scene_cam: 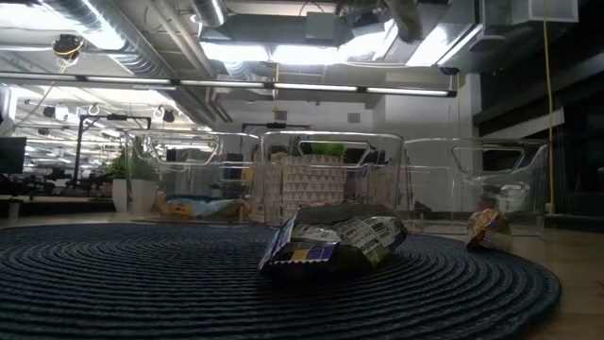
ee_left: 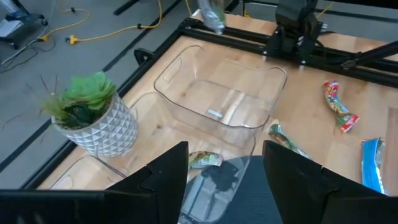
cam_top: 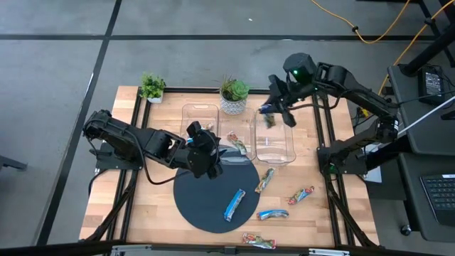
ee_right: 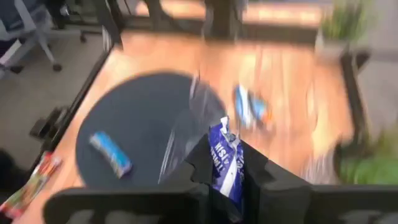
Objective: Pick and place Granola Bars by type
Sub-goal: Put the blue granola bar into the right transparent bin
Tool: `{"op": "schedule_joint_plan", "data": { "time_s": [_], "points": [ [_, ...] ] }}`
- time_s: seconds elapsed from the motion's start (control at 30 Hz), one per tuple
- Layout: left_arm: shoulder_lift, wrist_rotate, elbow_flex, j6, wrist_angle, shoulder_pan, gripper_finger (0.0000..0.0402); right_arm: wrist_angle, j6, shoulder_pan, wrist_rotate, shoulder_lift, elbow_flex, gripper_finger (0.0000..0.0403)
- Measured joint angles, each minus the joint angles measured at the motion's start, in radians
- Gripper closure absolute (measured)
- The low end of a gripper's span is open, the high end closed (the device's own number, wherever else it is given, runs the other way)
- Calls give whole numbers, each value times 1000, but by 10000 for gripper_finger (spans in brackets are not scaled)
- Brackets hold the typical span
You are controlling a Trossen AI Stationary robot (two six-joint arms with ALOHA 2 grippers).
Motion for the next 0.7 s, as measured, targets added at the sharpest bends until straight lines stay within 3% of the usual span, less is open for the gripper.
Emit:
{"op": "schedule_joint_plan", "data": {
  "time_s": [0.17, 0.4, 0.57, 0.7],
  "points": [
    [0, -23, 0, -3, 1, 1, 205, -20, -6, -71, 1, -89, -158, 365],
    [0, -47, -1, -43, 3, 1, 205, 207, 150, -157, 21, -212, -505, 372],
    [0, -47, -2, -61, 41, 1, 204, 337, 249, -191, 111, -216, -706, 356],
    [0, -47, -2, -77, 47, 1, 205, 417, 291, -213, 166, -196, -825, 369]
  ]
}}
